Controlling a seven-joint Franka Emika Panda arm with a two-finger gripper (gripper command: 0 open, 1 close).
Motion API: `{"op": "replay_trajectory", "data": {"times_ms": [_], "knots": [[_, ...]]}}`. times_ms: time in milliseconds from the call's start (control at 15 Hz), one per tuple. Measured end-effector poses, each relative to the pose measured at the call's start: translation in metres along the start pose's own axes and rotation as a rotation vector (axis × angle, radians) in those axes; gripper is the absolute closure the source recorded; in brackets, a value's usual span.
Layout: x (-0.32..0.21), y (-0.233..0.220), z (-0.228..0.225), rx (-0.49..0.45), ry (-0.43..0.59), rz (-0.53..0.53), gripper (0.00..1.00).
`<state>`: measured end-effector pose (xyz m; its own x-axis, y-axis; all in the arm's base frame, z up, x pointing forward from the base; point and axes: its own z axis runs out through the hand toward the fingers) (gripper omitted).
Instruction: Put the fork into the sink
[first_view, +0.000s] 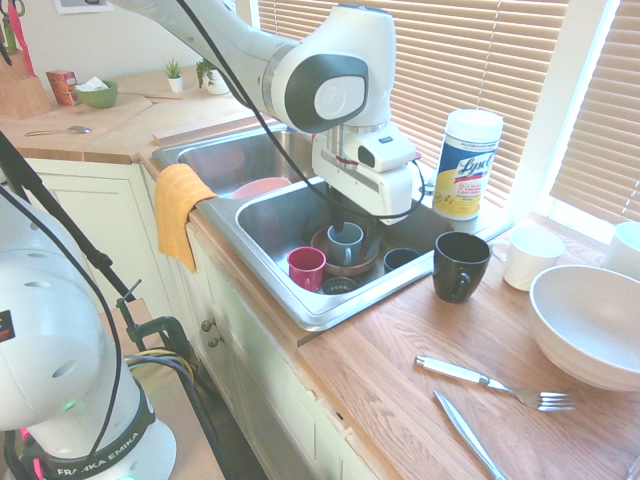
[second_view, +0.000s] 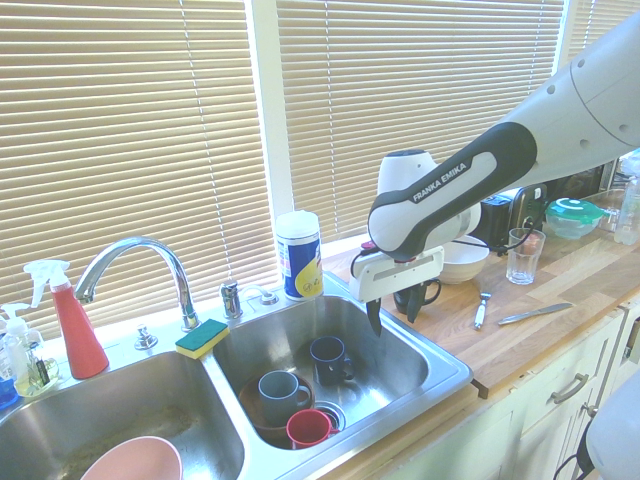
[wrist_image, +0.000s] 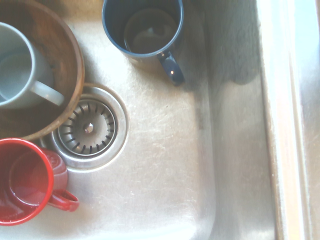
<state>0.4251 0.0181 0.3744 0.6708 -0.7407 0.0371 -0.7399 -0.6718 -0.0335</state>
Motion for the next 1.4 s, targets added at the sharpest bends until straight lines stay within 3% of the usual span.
{"op": "replay_trajectory", "data": {"times_ms": [200, 400, 733, 1333, 1400], "knots": [[0.005, 0.002, -0.002, 0.005, 0.002, 0.056, 0.00], [0.042, 0.025, -0.015, 0.018, 0.011, 0.247, 0.00], [0.108, 0.109, -0.021, 0.004, 0.035, 0.548, 0.00], [0.154, 0.178, 0.024, -0.025, 0.025, 0.726, 0.00], [0.156, 0.180, 0.030, -0.024, 0.021, 0.729, 1.00]]}}
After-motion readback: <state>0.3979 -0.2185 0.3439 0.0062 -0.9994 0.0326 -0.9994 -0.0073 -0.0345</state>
